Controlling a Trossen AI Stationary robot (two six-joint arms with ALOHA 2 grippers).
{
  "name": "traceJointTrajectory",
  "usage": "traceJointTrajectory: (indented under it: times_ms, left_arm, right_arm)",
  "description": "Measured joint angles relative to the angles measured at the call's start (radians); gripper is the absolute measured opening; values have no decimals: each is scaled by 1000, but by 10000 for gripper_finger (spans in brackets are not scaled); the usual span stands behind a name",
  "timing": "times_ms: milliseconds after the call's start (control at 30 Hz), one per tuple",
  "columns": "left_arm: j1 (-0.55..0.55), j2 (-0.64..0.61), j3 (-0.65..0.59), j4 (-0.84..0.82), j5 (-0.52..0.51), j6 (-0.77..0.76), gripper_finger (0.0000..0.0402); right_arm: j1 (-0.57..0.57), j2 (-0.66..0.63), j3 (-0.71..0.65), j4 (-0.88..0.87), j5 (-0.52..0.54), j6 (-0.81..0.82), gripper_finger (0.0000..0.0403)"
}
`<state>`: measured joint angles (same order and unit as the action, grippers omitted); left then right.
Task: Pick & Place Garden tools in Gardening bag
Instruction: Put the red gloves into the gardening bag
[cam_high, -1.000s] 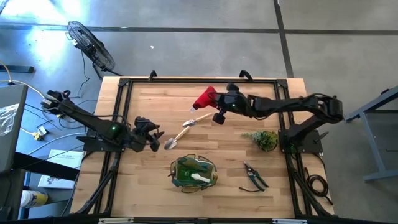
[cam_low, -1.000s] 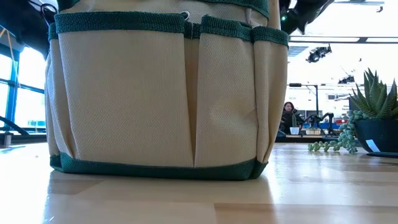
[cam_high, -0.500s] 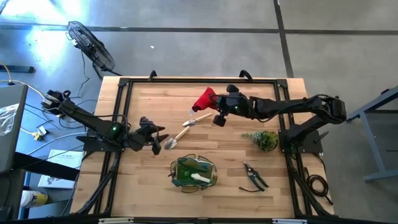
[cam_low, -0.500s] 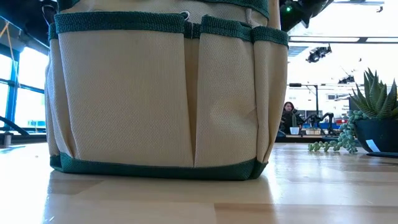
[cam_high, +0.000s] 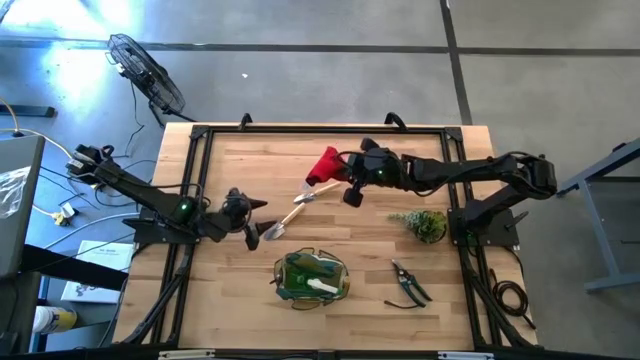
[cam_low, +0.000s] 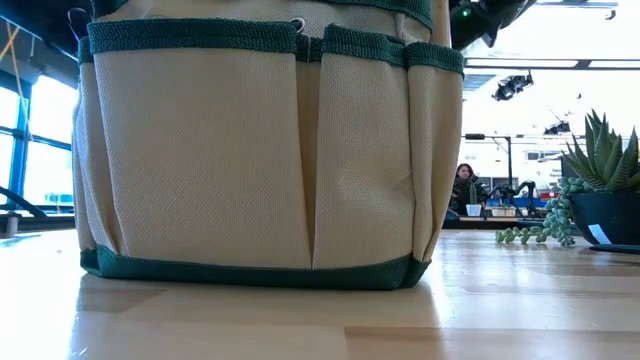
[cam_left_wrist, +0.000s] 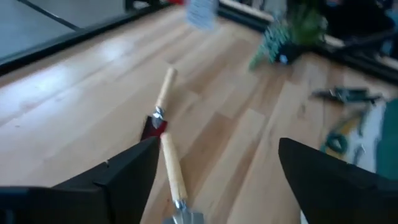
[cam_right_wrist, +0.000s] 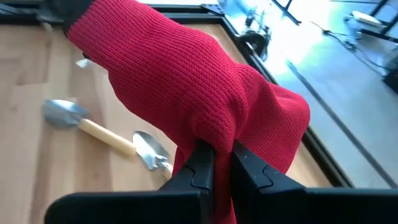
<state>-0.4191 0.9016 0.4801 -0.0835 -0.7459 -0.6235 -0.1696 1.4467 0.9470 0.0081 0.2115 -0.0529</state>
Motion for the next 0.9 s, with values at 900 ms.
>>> traceJointTrajectory:
  times_ms: [900]
  left_arm:
    - [0,0,0,268,55,463,348]
  right_arm:
    - [68,0,0,152,-346,87,15]
